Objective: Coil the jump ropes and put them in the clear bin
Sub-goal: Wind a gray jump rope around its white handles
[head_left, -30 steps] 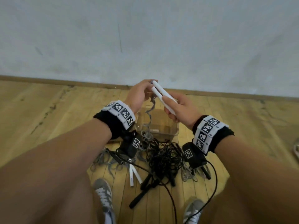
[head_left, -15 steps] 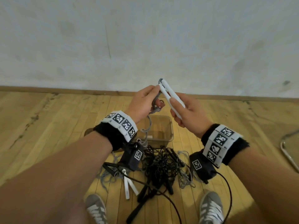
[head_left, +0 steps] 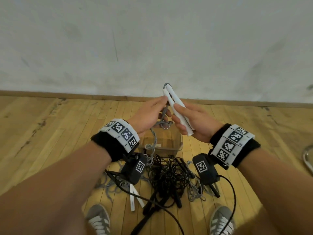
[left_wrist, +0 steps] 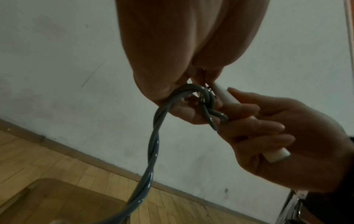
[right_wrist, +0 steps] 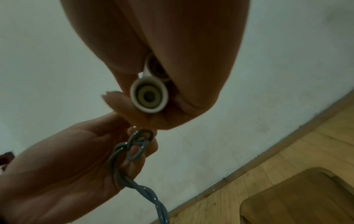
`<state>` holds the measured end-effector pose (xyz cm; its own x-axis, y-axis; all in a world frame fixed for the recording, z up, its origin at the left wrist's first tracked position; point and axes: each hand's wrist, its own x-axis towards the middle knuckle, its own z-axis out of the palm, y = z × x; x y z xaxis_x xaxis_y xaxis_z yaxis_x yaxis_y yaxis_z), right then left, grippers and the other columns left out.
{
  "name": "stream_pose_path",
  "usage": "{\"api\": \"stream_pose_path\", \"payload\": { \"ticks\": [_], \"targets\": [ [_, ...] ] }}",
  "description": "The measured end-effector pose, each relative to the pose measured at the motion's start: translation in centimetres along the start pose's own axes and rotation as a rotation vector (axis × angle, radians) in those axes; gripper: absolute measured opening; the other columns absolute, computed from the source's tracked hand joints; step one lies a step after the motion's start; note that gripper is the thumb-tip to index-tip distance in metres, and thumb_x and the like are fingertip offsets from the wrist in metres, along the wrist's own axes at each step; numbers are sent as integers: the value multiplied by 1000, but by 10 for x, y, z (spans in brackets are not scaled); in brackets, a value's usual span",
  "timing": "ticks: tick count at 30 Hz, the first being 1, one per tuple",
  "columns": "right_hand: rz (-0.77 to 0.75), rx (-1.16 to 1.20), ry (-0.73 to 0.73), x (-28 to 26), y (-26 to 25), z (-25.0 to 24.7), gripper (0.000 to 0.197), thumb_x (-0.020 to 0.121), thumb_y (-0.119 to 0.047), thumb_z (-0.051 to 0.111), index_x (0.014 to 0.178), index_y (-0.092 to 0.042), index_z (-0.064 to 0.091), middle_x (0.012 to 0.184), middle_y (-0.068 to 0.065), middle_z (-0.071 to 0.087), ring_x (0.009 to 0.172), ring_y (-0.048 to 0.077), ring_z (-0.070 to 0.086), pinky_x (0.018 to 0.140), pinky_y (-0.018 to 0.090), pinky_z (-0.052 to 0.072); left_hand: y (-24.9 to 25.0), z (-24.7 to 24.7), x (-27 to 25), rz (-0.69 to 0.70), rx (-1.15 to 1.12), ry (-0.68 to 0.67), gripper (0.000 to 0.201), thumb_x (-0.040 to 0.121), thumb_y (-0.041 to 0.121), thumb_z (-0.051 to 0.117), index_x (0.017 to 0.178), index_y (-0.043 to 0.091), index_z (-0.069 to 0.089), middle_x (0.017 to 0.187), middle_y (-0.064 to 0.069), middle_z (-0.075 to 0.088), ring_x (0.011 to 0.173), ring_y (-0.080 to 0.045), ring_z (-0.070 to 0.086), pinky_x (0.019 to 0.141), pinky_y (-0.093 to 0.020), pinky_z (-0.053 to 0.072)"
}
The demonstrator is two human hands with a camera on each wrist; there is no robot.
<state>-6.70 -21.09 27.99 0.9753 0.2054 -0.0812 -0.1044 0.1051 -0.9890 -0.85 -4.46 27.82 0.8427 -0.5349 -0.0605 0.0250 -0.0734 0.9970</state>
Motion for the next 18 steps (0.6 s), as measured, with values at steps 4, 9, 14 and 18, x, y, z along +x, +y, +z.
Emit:
{"api": "stream_pose_path", "payload": {
  "ticks": [4, 9, 14, 18],
  "targets": [
    [-68, -165, 123, 10, 2, 0, 30, 110, -26, 43, 124, -2, 52, 70, 2, 51, 49, 14, 44, 42, 24, 39, -7, -2, 4, 107, 229, 22, 31, 107, 24, 52, 137, 28, 58, 79, -1, 69, 75, -11, 66, 78, -35, 57],
    [-147, -286, 293, 16, 3, 2, 21, 109, -27, 45, 121, -11, 52, 70, 0, 55, 51, 15, 48, 45, 28, 42, -10, -3, 8, 107, 307, 5, 16, 103, 19, 59, 112, 19, 72, 96, 5, 76, 88, -13, 75, 83, -33, 58],
    [-181, -429, 449, 17, 1, -15, 19, 108, -31, 46, 118, -16, 52, 75, 3, 56, 53, 15, 48, 48, 31, 42, -6, -5, 7, -5, 298, -127, 37, 97, 7, 66, 129, 25, 64, 113, 2, 73, 85, -18, 78, 61, -19, 50],
    [-186, -601, 466, 20, 7, -24, 22, 108, -33, 45, 123, -19, 50, 76, 2, 58, 54, 14, 49, 48, 28, 43, -11, 0, 7, -58, 233, -200, 33, 91, -16, 58, 105, 12, 50, 123, -10, 69, 99, -14, 71, 65, -23, 56]
  ]
}}
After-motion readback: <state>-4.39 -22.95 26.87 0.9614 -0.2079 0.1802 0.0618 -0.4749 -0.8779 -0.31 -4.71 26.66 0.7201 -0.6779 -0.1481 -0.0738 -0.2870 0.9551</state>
